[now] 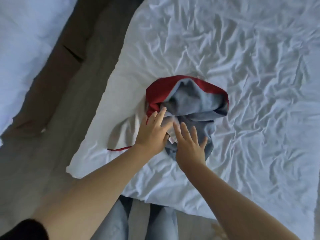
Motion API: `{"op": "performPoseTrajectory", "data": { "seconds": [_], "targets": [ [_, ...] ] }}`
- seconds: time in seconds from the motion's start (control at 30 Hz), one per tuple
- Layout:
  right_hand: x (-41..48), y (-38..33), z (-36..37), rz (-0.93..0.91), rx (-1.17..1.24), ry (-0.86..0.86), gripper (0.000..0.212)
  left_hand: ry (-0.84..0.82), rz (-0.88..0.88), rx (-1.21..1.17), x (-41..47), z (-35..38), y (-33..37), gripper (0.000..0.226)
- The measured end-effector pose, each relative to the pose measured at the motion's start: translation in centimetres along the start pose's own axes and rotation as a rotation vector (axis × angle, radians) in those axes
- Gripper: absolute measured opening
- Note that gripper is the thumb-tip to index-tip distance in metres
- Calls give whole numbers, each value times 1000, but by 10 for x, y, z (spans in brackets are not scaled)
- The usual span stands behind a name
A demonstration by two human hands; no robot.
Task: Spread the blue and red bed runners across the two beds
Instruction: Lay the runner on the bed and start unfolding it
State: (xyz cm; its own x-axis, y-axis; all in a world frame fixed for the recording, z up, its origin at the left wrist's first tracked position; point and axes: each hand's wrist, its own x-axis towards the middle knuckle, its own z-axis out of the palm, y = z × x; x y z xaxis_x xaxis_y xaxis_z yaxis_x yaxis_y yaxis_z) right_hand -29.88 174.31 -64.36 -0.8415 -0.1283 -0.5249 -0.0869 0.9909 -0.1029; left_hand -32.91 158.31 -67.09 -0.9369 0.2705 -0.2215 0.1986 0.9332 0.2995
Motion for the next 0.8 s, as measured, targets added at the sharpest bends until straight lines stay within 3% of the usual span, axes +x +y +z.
{"op": "performPoseTrajectory", "data": {
  "seconds": [0.2,0.4,0.47,0.6,0.67,0.8],
  "targets": [
    [36,-11,75,94,126,-115,80,-100,36,42,9,81,-27,82],
    [64,8,121,98,228,-53,91,-149,26,136,22,141,-39,107],
    [67,13,133,91,234,-4,90,-126,35,140,24,152,-41,99],
    [67,14,153,100,173,133,88,8,38,103,28,165,-40,51],
    [66,14,155,84,180,165,88,58,48,105,32,167,-39,38],
    [60,40,150,41,232,150,80,104,88,109,30,167,-44,37]
  ]
}}
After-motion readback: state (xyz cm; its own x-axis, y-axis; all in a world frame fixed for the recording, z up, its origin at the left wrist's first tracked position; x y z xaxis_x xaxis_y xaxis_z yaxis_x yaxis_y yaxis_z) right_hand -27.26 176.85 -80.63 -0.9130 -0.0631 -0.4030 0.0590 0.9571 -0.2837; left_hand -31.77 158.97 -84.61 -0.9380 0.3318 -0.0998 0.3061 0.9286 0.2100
